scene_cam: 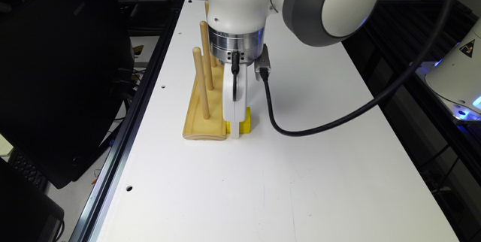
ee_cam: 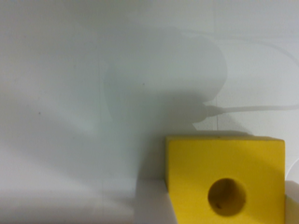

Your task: Pick up yellow block.

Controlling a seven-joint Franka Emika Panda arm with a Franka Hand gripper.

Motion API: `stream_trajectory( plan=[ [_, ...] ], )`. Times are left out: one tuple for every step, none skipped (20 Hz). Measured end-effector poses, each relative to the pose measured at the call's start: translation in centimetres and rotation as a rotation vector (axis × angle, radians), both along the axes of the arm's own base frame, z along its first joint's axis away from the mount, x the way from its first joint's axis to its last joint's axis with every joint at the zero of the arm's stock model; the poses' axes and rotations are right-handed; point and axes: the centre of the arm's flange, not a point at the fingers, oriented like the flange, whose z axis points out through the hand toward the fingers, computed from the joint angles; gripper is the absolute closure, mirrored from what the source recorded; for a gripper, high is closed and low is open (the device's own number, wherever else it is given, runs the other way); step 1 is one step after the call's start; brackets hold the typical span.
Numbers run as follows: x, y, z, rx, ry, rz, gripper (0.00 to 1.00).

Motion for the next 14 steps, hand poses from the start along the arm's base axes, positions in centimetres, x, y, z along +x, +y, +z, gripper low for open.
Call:
stream_trajectory(
  plan=[
    [0.00, 0.00, 0.00, 0.000, 0.000, 0.000, 1.00],
    [0.00, 0.00, 0.00, 0.000, 0.000, 0.000, 1.00],
    [0.00, 0.00, 0.00, 0.000, 0.000, 0.000, 1.00],
    [0.00, 0.00, 0.00, 0.000, 0.000, 0.000, 1.00],
    [0.00, 0.00, 0.00, 0.000, 0.000, 0.000, 1.00],
    [0.00, 0.00, 0.00, 0.000, 0.000, 0.000, 1.00],
    [0.00, 0.00, 0.00, 0.000, 0.000, 0.000, 1.00],
    [0.00, 0.00, 0.00, 0.000, 0.000, 0.000, 1.00],
    [0.00, 0.00, 0.00, 0.000, 0.000, 0.000, 1.00],
    [0.00, 0.00, 0.02, 0.000, 0.000, 0.000, 1.00],
    [0.01, 0.01, 0.11, 0.000, -0.001, 0.000, 1.00],
    [0.02, 0.05, 0.36, 0.000, -0.003, 0.001, 1.00],
    [0.04, 0.08, 0.69, -0.001, -0.004, 0.001, 1.00],
    [0.03, 0.09, 0.99, -0.001, -0.006, 0.001, 1.00]
  ],
)
